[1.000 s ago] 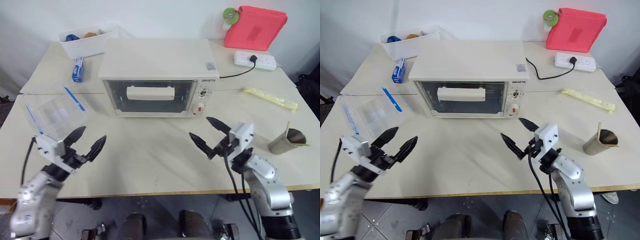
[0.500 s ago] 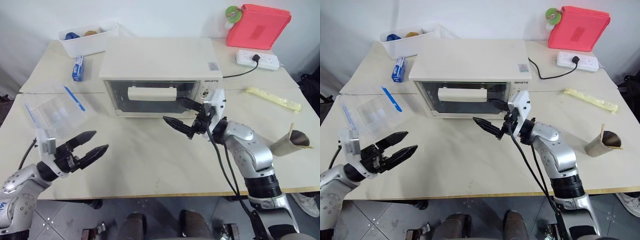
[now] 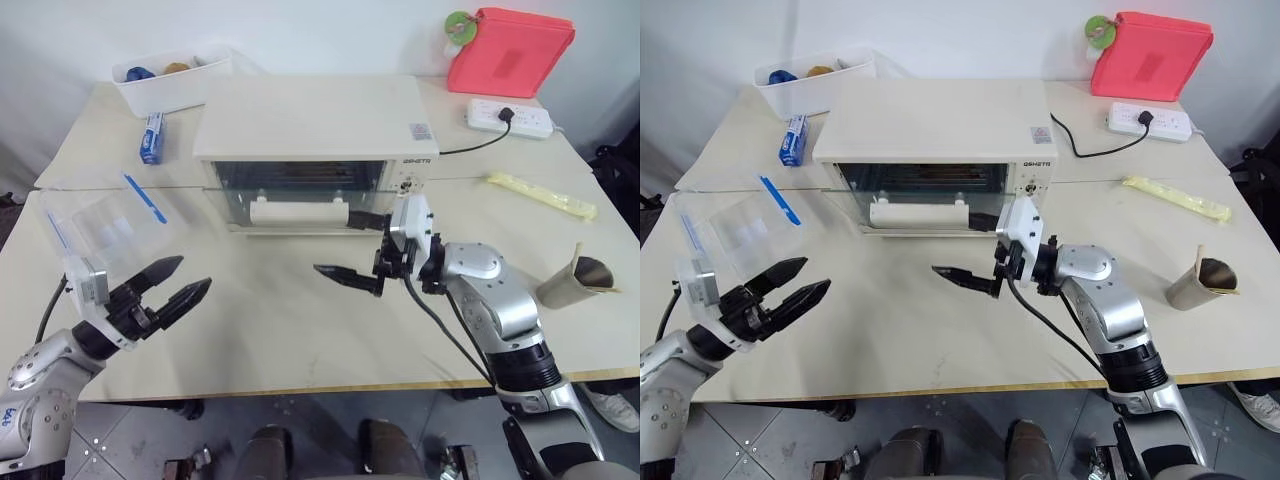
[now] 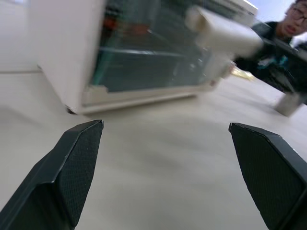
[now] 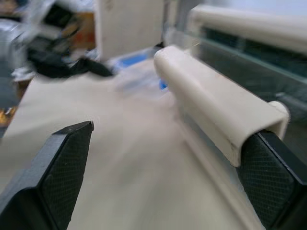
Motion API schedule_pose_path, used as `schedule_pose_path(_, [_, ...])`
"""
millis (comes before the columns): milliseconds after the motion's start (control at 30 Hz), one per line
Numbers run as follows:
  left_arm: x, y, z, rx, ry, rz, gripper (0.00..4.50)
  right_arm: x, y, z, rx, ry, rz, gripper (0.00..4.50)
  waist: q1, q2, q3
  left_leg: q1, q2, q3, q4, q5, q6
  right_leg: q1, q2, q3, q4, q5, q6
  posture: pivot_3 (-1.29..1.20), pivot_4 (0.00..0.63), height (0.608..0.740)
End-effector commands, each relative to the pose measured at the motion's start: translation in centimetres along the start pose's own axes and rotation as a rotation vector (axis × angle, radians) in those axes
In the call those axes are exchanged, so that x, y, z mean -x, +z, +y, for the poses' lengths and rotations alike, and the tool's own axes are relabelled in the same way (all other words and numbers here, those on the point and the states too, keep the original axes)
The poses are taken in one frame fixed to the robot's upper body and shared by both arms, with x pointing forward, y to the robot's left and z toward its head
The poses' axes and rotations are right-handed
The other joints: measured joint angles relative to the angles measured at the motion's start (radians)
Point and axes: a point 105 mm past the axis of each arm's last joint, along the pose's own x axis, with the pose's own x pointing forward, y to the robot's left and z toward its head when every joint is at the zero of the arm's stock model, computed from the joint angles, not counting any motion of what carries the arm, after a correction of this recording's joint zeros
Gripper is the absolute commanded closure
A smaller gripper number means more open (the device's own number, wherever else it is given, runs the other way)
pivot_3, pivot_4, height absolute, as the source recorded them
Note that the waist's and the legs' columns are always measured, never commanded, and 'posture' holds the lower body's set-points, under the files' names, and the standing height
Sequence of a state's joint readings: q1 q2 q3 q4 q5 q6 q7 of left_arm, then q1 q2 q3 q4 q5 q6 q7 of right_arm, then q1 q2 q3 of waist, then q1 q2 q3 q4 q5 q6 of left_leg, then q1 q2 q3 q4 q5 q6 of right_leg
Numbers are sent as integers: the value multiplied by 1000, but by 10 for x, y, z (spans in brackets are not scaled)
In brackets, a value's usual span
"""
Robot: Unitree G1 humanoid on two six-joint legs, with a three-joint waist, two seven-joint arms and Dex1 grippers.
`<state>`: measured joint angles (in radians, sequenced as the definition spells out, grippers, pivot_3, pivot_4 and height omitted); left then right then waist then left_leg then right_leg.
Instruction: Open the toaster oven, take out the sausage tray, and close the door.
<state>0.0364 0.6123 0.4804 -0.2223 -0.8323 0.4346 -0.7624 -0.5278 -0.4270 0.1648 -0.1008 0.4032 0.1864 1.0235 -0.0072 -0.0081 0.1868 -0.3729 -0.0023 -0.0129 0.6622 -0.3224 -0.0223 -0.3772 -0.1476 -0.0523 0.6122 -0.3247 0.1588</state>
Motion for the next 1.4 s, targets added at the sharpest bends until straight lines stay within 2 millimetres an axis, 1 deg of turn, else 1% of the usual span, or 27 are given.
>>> schedule_pose_path(33, [0, 22, 11, -46, 26, -64, 630, -2, 12, 10, 101, 55, -34, 0, -1, 0, 0, 0, 0, 1, 0, 0, 0, 0, 0, 0, 0, 0, 0, 0, 150, 740])
schedule_pose_path(67, [-4, 28, 15, -49, 26, -88, 890, 0, 10, 11, 108, 62, -22, 0, 0, 0, 0, 0, 0, 2, 0, 0, 0, 0, 0, 0, 0, 0, 0, 0, 150, 740])
schedule_pose_path(100, [-9, 34, 18, -51, 25, -110, 1265, 1, 7, 12, 115, 67, -14, 0, 1, 0, 0, 0, 0, 2, 0, 0, 0, 0, 0, 0, 0, 0, 0, 0, 150, 740])
schedule_pose_path(200, [-18, 43, 23, -57, 21, -140, 2165, 2, 4, 13, 131, 69, -6, 0, 3, 0, 0, 0, 0, 6, 1, 0, 0, 0, 0, -1, 0, 0, 0, 0, 150, 740])
schedule_pose_path(300, [-38, 52, 24, -78, -24, -152, 3164, -1, 6, 11, 137, 66, -13, 0, 1, 0, 0, 0, 0, 7, 0, 0, 0, 0, 0, -2, 0, 0, 0, 0, 150, 740])
schedule_pose_path(367, [-55, 55, 24, -91, -56, -152, 3840, -3, 7, 10, 145, 65, -15, 0, 3, 0, 0, 0, 0, 7, 0, 0, 0, 0, 0, -3, 0, 0, 0, 0, 150, 740])
schedule_pose_path(433, [-64, 52, 24, -110, -75, -130, 4463, -3, 8, 10, 146, 62, -14, 0, 2, -1, 0, 0, 0, 7, 1, 0, -1, 0, 0, -4, 0, 0, 0, 0, 150, 740])
schedule_pose_path(567, [-77, 40, 15, -117, -146, -96, 4463, -2, 8, 10, 150, 51, -6, 0, -7, -1, 0, 0, 0, 8, 0, 0, -1, 0, -1, -6, 0, 0, 0, 0, 150, 740])
schedule_pose_path(733, [-87, 27, 6, -101, -200, -66, 4463, 4, 6, 12, 154, 30, 14, 0, -1, -1, 0, 0, 1, 7, 0, -1, -1, 0, -1, -9, 0, 0, 0, 0, 150, 740])
schedule_pose_path(867, [-91, 13, -1, -92, -235, -26, 4463, 24, -4, 19, 139, -36, 66, 0, 20, -1, 1, -1, 0, 6, 2, -1, -1, 1, -2, -10, -1, 1, 1, 0, 150, 740])
schedule_pose_path(933, [-87, 4, -3, -110, -250, 11, 4463, 42, -15, 22, 113, -101, 111, 0, 32, -1, 1, -2, 0, 6, 2, -1, -1, 1, -2, -11, -2, 1, 1, 0, 150, 740])
schedule_pose_path(1067, [-83, -2, -5, -123, -253, 36, 4463, 63, -26, 26, 104, -170, 163, 0, 30, -2, 1, -2, 0, 8, 2, -1, 0, 2, -2, -11, -3, 1, 2, 0, 150, 740])
schedule_pose_path(1133, [-79, -9, -4, -136, -246, 58, 4463, 88, -39, 29, 94, -231, 236, 0, 30, -2, 1, -1, 0, 8, 3, -1, 0, 2, -2, -11, -3, 1, 1, 0, 150, 740])
schedule_pose_path(1167, [-76, -15, -4, -141, -239, 73, 4463, 105, -45, 29, 90, -280, 282, 0, 30, -2, 1, -1, 0, 9, 2, -1, 0, 2, -2, -11, -2, 1, 1, 0, 150, 740])
schedule_pose_path(1200, [-72, -22, -5, -151, -232, 91, 4463, 120, -47, 26, 102, -333, 320, 0, 30, -2, 1, 0, 0, 9, 2, -1, 0, 3, -2, -10, -2, 1, 1, 0, 150, 740])
schedule_pose_path(1233, [-70, -26, -6, -158, -228, 103, 4463, 129, -47, 24, 113, -365, 339, 0, 30, -2, 1, 0, 0, 9, 2, -1, 0, 3, -2, -10, -3, 1, 1, 0, 150, 740])
schedule_pose_path(1267, [-67, -32, -8, -164, -230, 117, 4463, 134, -43, 17, 132, -406, 344, 0, 27, -2, 1, 0, 0, 10, 2, -1, 0, 3, -2, -10, -3, 1, 1, 0, 150, 740])
schedule_pose_path(1300, [-65, -37, -10, -172, -221, 129, 4463, 133, -38, 9, 174, -431, 346, 0, 22, -2, 1, 0, 0, 11, 2, -1, 1, 2, -3, -10, -3, 1, 1, 0, 150, 740])
schedule_pose_path(1400, [-60, -46, -12, -176, -196, 135, 4463, 122, -26, -5, 270, -439, 324, 0, 7, -2, 1, 2, 3, 14, 2, 0, 0, 2, -2, -10, -3, 5, -2, 0, 150, 740])
